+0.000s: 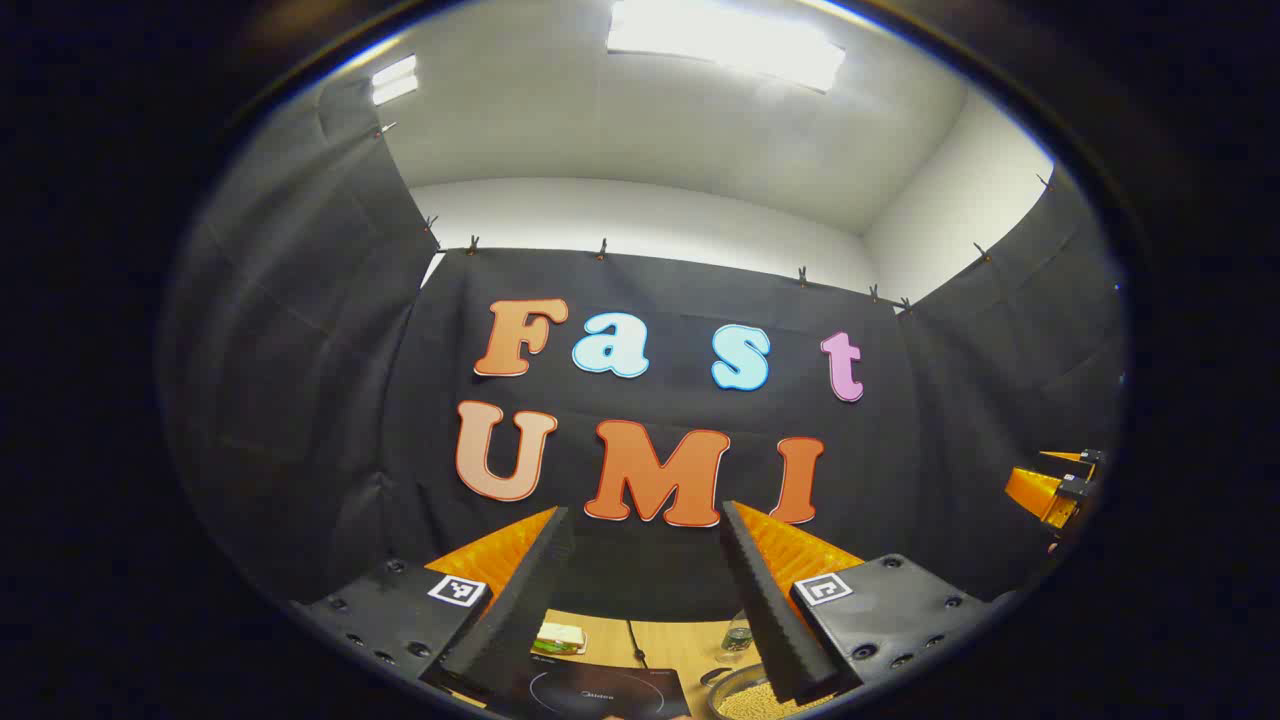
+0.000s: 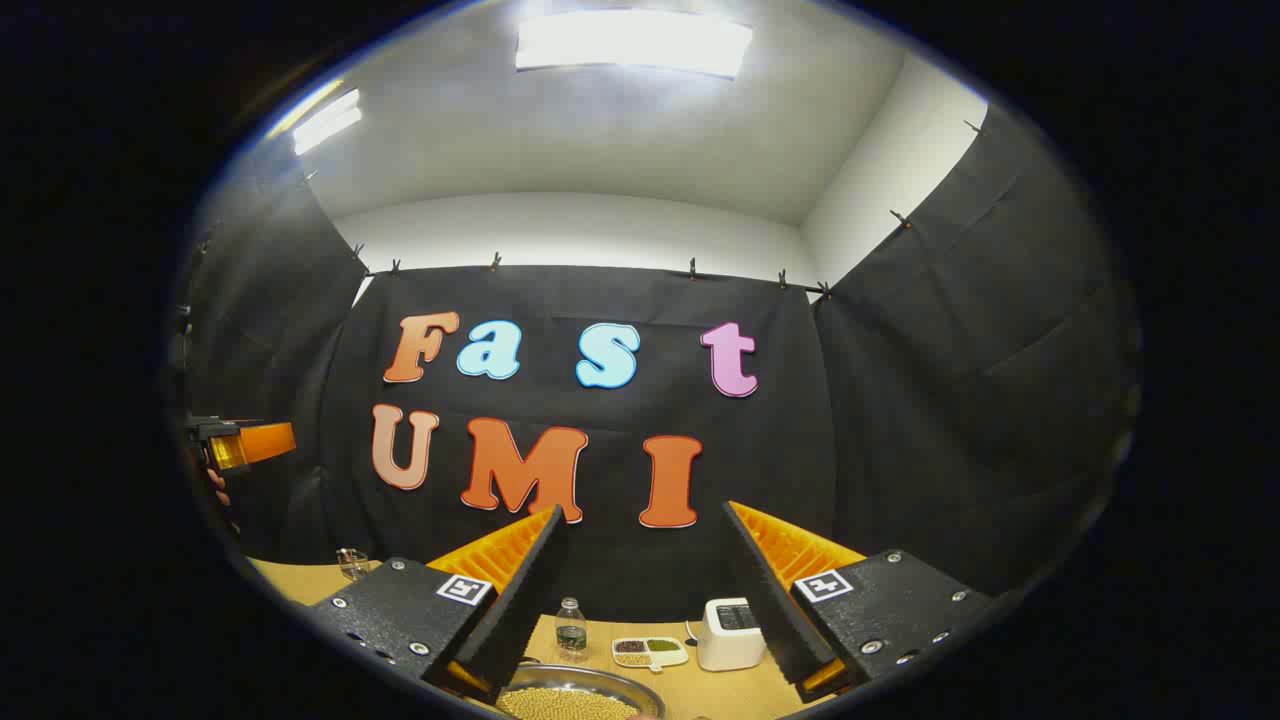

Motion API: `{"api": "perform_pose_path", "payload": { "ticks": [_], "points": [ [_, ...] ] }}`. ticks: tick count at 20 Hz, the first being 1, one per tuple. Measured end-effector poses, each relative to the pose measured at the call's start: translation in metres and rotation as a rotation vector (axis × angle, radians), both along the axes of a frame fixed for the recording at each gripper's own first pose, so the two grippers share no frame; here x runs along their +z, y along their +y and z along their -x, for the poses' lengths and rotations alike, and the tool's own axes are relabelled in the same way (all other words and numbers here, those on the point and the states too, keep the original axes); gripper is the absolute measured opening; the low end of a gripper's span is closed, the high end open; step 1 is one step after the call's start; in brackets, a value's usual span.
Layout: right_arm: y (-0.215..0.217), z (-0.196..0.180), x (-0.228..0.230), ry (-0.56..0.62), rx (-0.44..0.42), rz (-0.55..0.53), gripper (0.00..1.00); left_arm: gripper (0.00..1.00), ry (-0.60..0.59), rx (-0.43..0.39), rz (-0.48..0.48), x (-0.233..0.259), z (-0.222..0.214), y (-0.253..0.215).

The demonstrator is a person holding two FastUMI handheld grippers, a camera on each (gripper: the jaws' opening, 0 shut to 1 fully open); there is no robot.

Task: First push the handle of the pot to place it horizontally, then grasp the pot with both hands and set it on the induction cooktop.

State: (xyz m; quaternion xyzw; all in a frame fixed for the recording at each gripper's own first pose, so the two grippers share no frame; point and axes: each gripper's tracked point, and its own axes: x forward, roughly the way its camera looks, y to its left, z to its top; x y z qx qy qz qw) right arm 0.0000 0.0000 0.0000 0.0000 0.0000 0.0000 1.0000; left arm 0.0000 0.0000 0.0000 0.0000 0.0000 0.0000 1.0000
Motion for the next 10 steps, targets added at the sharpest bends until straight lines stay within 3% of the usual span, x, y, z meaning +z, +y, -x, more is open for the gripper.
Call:
{"api": "perform_pose_path", "payload": {
  "ticks": [10],
  "points": [
    [0.013,-0.012,-0.011,0.010,0.032,0.019,0.95,0.96,0.003,0.020,-0.001,-0.009,-0.014,0.012]
  ]
}}
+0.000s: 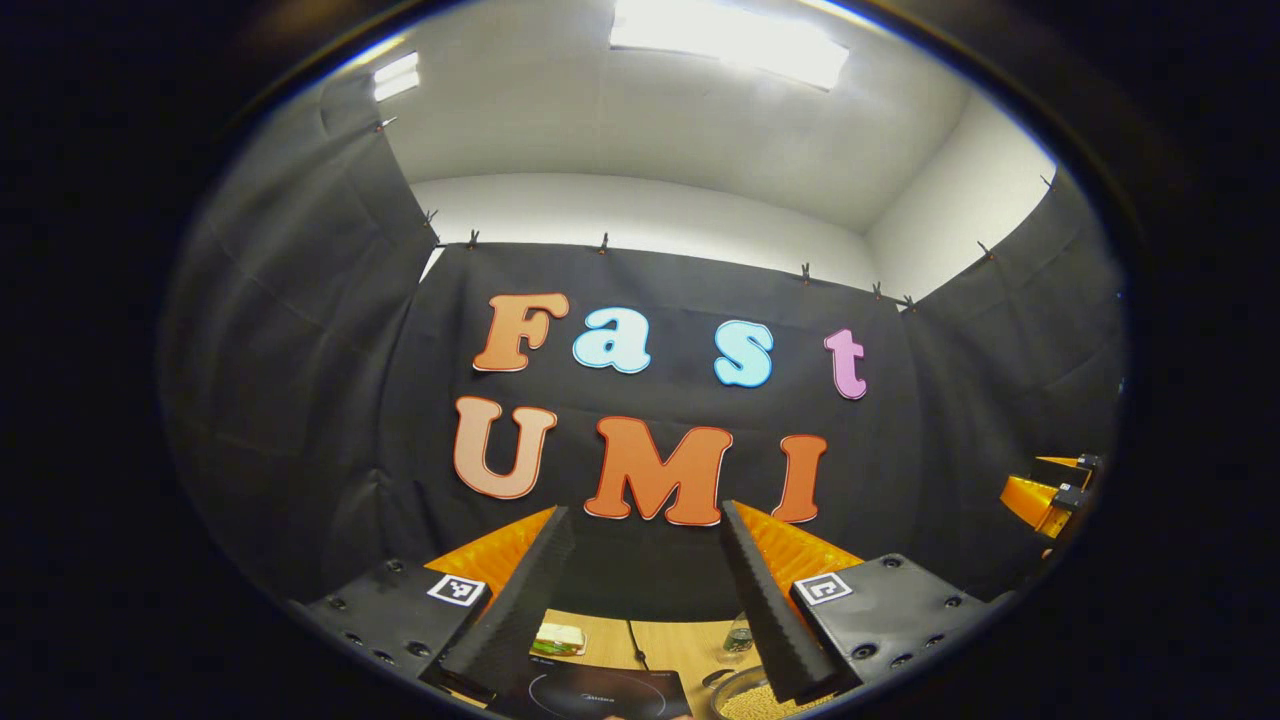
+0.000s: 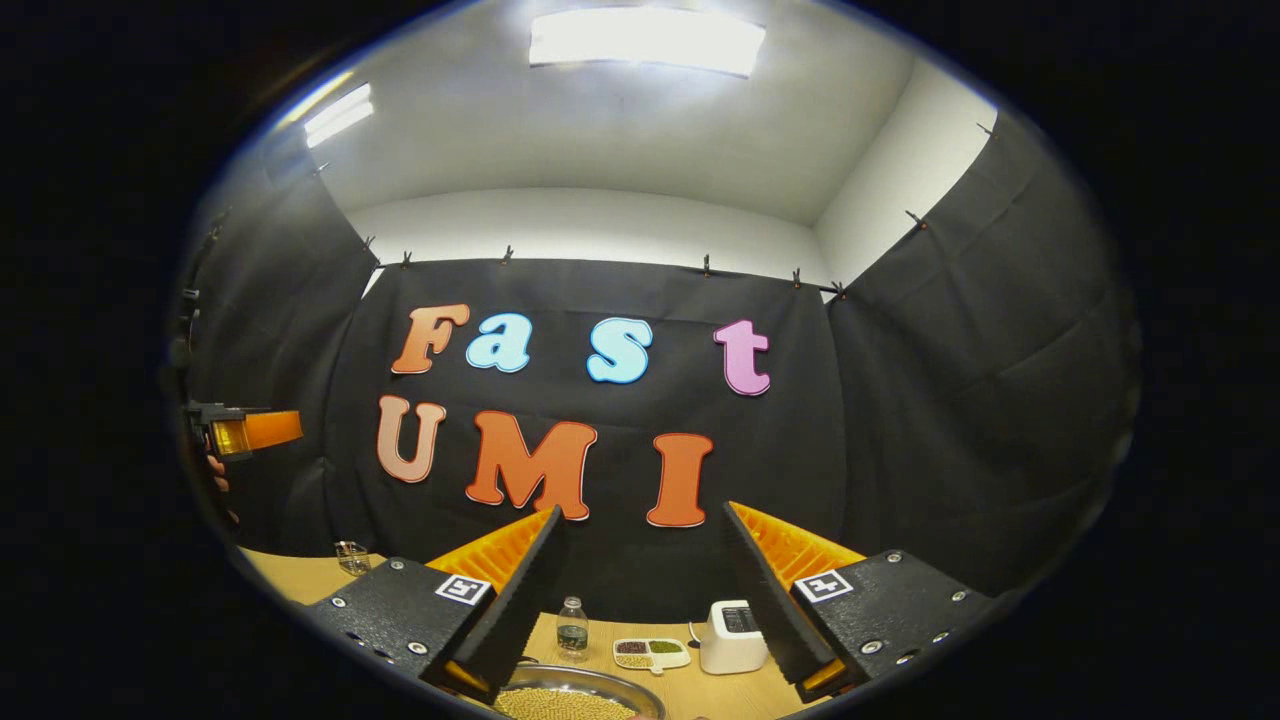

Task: First push the handle of the pot to place it horizontally, then grasp the pot with both hands and set it on the induction cooktop.

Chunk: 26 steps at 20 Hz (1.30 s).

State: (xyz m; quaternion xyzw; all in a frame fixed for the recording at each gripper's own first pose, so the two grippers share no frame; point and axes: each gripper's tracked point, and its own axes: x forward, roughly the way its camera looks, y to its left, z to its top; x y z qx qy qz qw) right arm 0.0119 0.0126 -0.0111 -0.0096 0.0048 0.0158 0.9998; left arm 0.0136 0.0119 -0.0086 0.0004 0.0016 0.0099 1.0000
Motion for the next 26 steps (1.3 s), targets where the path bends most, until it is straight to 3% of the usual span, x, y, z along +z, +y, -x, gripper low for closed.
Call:
{"api": "perform_pose_path", "payload": {
  "ticks": [13,26],
  "points": [
    [-0.013,-0.007,-0.030,0.051,-0.006,-0.016,0.95,0.96,0.068,0.020,-0.068,-0.036,-0.010,-0.002],
    [-0.012,0.011,-0.130,0.318,0.045,-0.004,0.92,0.97,0.064,-0.004,-0.132,-0.062,-0.018,-0.017]
  ]
}}
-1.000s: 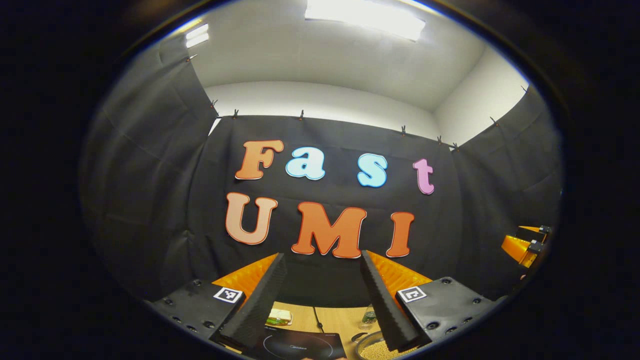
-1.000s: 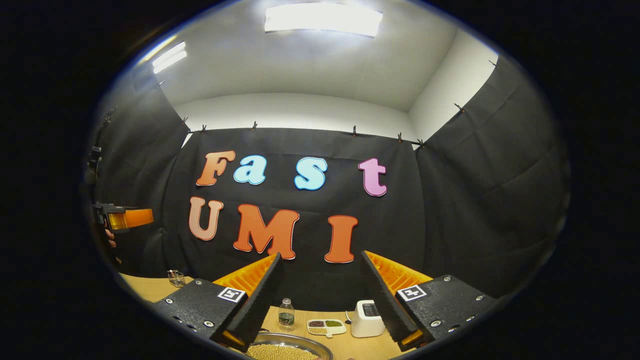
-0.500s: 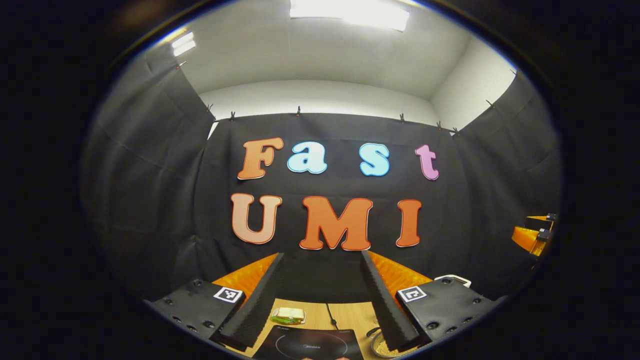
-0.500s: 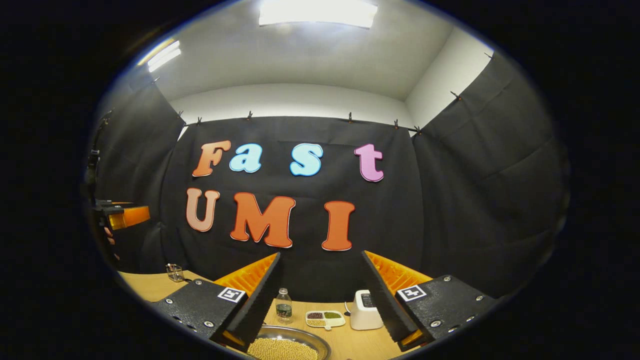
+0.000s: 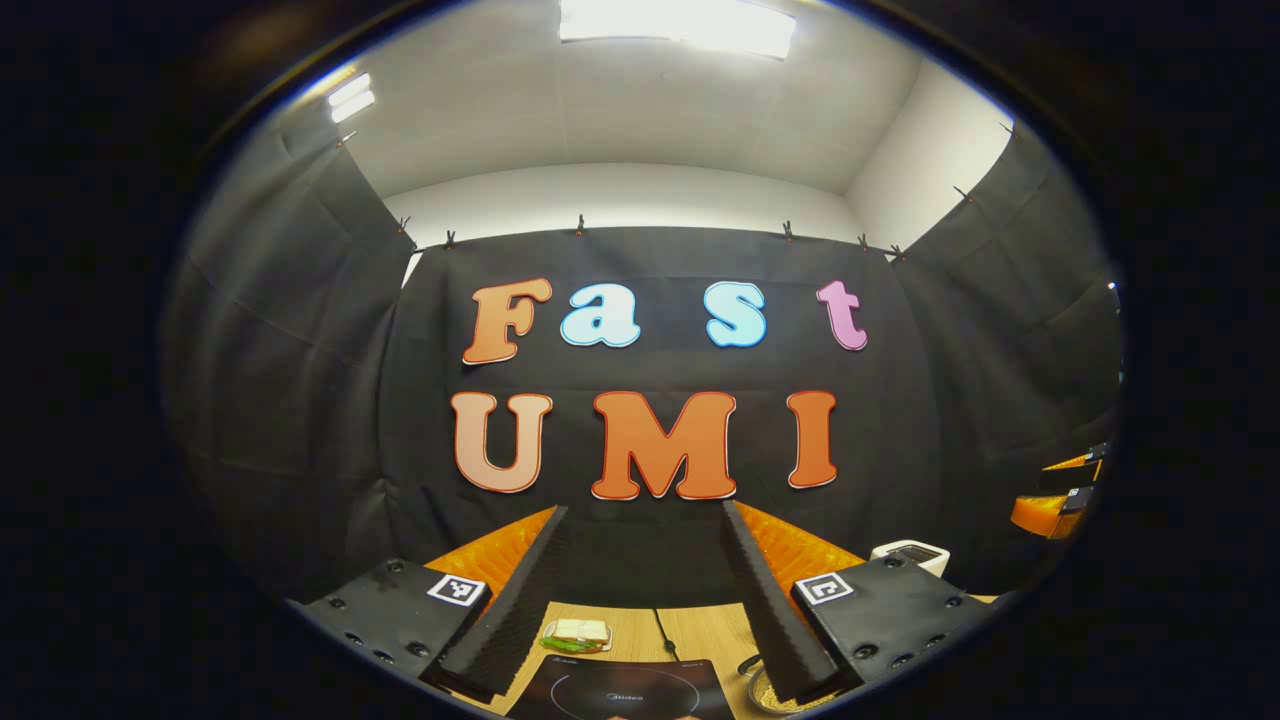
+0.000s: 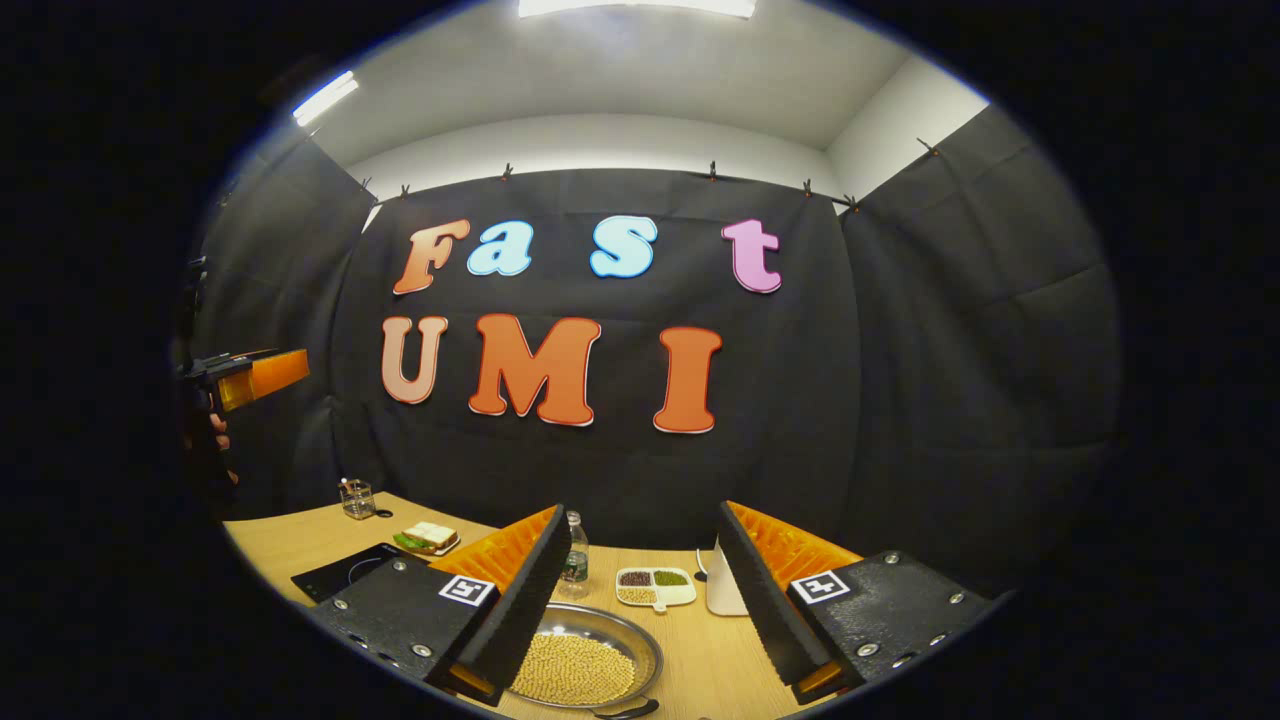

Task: First push the handle of the pot to place it horizontally, then grasp the pot with both hands and set it on the induction cooktop.

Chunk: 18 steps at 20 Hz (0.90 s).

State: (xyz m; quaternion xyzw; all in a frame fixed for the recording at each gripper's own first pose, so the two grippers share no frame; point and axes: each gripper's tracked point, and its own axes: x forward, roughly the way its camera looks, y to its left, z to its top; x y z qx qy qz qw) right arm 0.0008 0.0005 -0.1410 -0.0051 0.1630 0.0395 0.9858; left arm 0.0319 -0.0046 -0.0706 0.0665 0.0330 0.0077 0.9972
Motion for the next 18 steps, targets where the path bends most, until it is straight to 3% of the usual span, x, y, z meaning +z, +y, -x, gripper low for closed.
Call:
{"api": "perform_pose_path", "payload": {
  "ticks": [4,6,13,15,18],
  "points": [
    [0.003,0.015,-0.059,0.186,0.006,-0.042,0.83,0.96,0.020,0.007,-0.009,-0.012,-0.004,0.006],
    [0.006,0.028,-0.093,0.319,-0.001,-0.076,0.72,0.96,0.033,0.012,-0.002,-0.019,-0.006,0.009],
    [0.032,0.087,-0.155,0.628,0.021,-0.186,0.19,0.97,0.085,0.033,0.024,-0.041,-0.014,0.024],
    [0.043,0.106,-0.165,0.697,0.039,-0.211,0.11,0.97,0.098,0.036,0.032,-0.047,-0.015,0.027],
    [0.047,0.133,-0.180,0.810,0.026,-0.260,0.08,0.97,0.112,0.037,0.039,-0.054,-0.018,0.029]
  ]
}}
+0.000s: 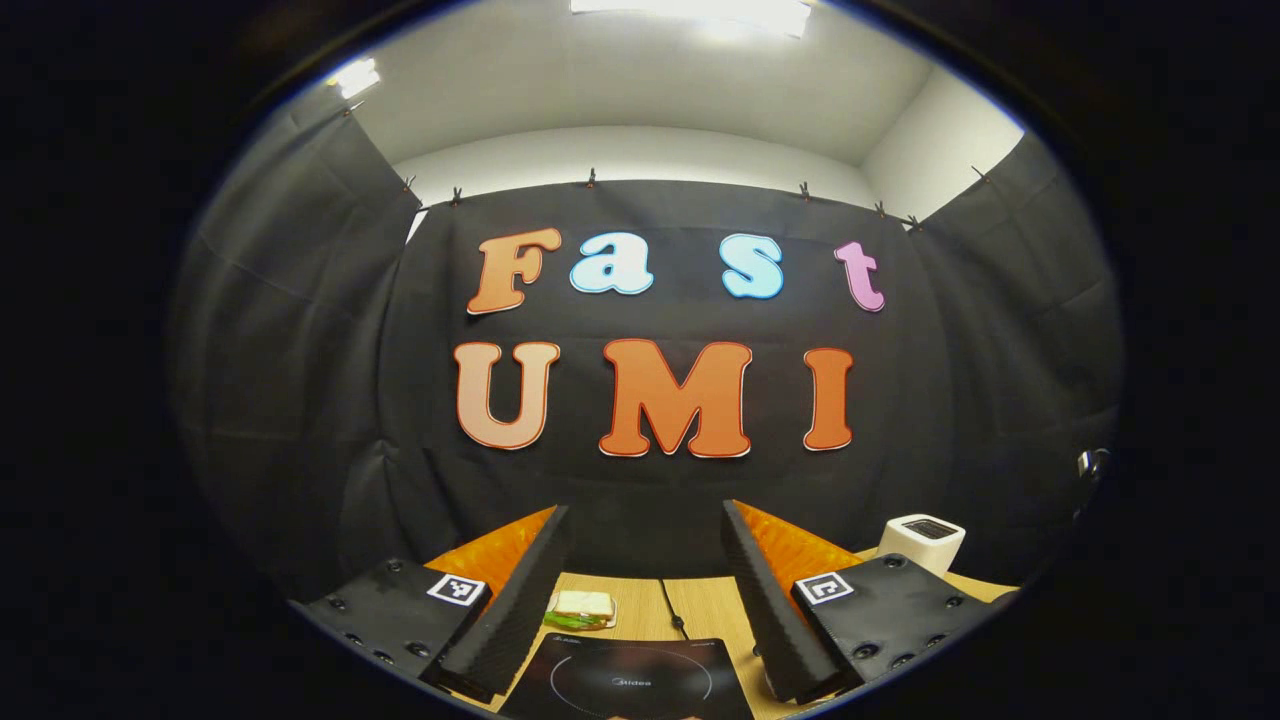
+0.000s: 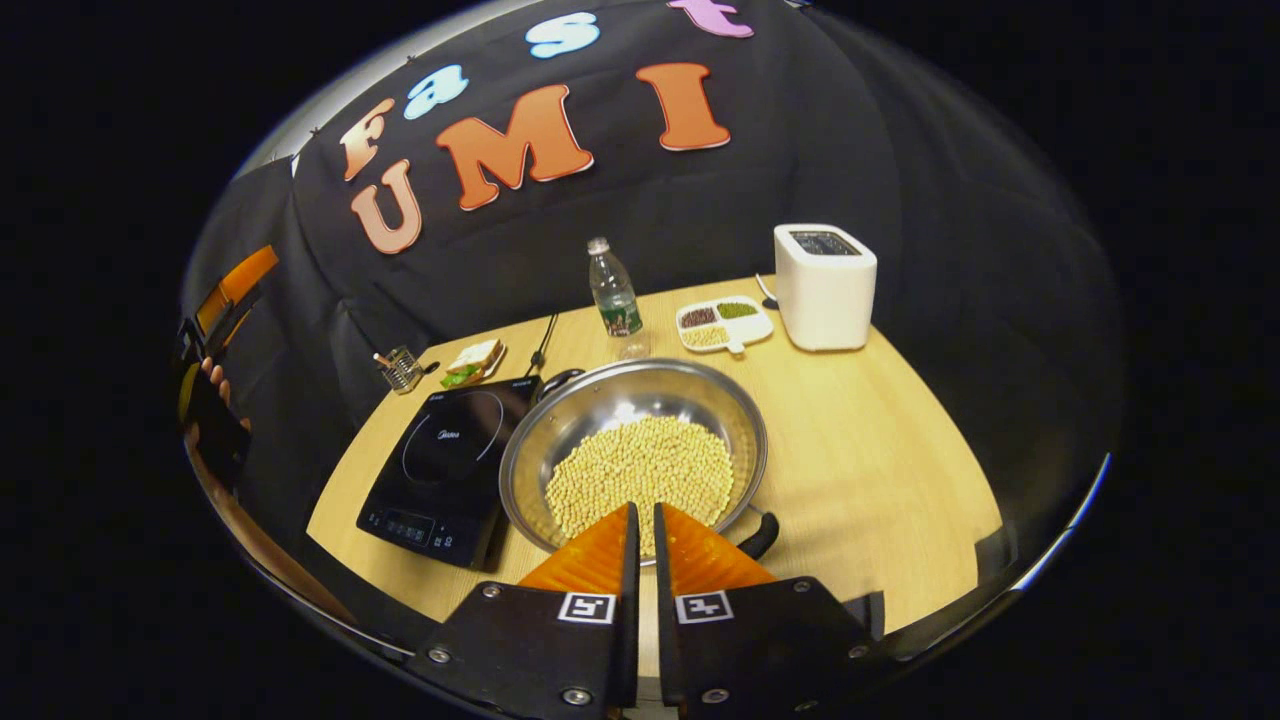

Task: First push the handle of the pot to place it horizontally, then grasp the pot with both hands and set it on the induction cooktop.

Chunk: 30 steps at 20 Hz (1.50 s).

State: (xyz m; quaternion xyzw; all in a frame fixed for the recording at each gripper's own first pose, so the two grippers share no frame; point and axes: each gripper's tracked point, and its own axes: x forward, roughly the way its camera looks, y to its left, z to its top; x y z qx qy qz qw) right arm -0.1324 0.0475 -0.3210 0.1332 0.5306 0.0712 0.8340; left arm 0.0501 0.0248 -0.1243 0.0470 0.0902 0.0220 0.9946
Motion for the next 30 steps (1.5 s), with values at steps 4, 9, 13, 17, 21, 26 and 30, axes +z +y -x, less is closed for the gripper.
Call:
{"api": "perform_pose_path", "payload": {
  "ticks": [4,9,13,17,21,26,30],
  "points": [
    [0.005,0.020,-0.011,0.107,-0.023,-0.029,0.02,0.97,0.018,-0.010,0.008,-0.011,-0.003,-0.001],
    [0.011,0.044,-0.025,0.279,-0.040,-0.032,0.01,0.97,0.041,-0.015,0.019,-0.022,-0.005,0.001],
    [0.013,0.055,-0.040,0.391,-0.045,0.001,0.01,0.97,0.057,-0.004,0.027,-0.030,-0.004,0.008],
    [0.014,0.055,-0.054,0.467,-0.086,0.022,0.01,0.97,0.078,0.011,0.030,-0.038,-0.005,0.018],
    [0.017,0.053,-0.069,0.518,-0.107,0.037,0.01,0.97,0.100,0.023,0.022,-0.046,-0.005,0.024],
    [0.017,0.052,-0.080,0.565,-0.126,0.056,0.01,0.97,0.096,0.029,-0.004,-0.046,-0.009,0.027],
    [0.006,0.048,-0.091,0.581,-0.144,0.095,0.00,0.97,0.105,0.023,-0.003,-0.049,-0.012,0.028]
  ]
}}
